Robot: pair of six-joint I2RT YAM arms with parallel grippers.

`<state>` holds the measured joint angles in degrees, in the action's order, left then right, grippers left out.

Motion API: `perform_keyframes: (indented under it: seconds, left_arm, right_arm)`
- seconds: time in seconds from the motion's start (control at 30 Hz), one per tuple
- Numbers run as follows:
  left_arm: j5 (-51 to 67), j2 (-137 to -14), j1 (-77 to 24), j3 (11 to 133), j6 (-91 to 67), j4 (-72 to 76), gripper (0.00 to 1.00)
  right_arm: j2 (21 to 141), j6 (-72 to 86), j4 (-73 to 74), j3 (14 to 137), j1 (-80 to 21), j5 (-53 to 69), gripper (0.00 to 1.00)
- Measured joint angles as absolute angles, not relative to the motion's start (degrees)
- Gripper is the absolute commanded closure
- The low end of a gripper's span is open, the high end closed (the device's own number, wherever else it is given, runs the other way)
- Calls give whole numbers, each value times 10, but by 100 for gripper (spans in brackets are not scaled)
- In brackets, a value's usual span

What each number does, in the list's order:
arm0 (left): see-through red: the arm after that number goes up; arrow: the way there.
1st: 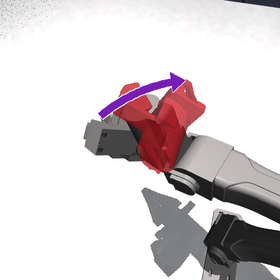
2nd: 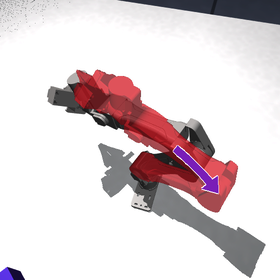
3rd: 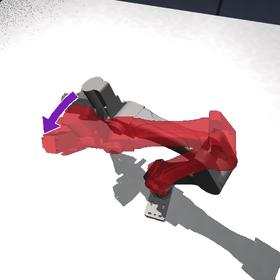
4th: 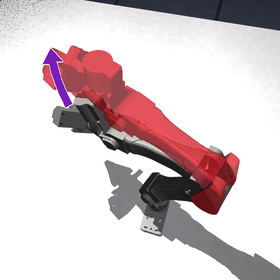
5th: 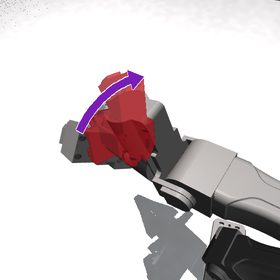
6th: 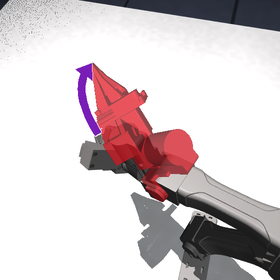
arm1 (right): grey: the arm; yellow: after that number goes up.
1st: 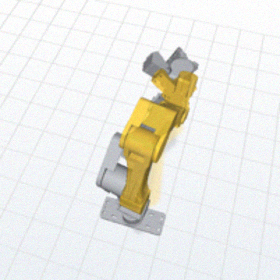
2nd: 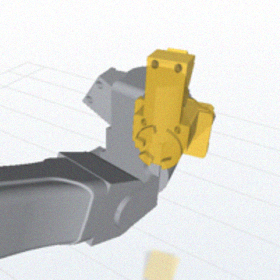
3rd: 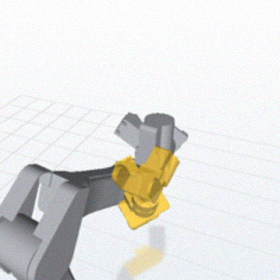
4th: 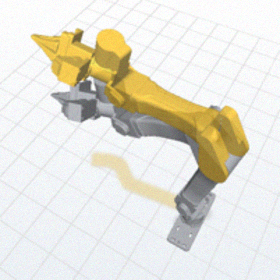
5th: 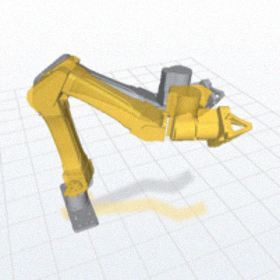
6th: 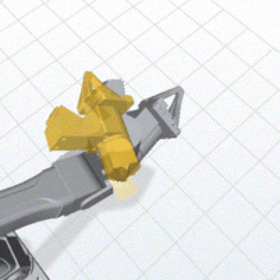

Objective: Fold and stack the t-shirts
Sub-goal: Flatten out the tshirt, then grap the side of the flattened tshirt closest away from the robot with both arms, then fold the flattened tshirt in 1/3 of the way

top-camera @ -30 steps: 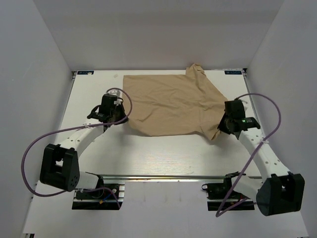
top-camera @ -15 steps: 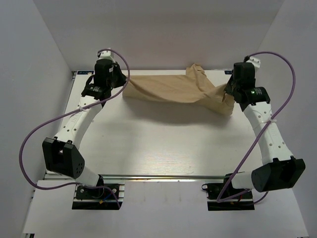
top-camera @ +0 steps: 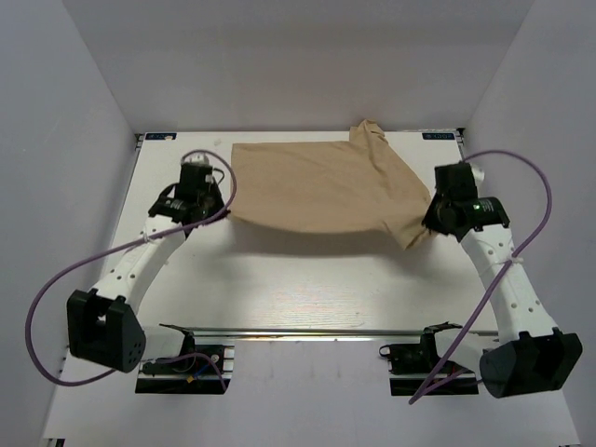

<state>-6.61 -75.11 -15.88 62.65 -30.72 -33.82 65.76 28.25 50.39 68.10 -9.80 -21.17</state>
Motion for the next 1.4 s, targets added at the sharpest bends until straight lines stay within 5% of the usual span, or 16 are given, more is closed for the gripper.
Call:
perform_keyframes:
  seconds: [0.3, 0.47, 0.87, 1.33, 1.4]
  left_arm:
    - [-11, -712, -162, 515, -348, -475, 100]
    - [-4, -757, -160, 516, -348, -469, 100]
    - [-72, -835, -153, 638, -364, -400, 100]
    - [-81, -1112, -103, 849, -347, -346, 100]
    - [-74, -1142, -100, 874, -340, -341, 99]
  right_arm:
    - [568, 383, 604, 435, -98, -118, 100]
    - [586, 392, 592, 427, -98, -114, 100]
    - [801, 339, 496, 667, -91, -163, 100]
    - [1107, 298, 466, 956, -47, -119, 100]
    - [1143, 273, 460, 991, -45, -100, 83]
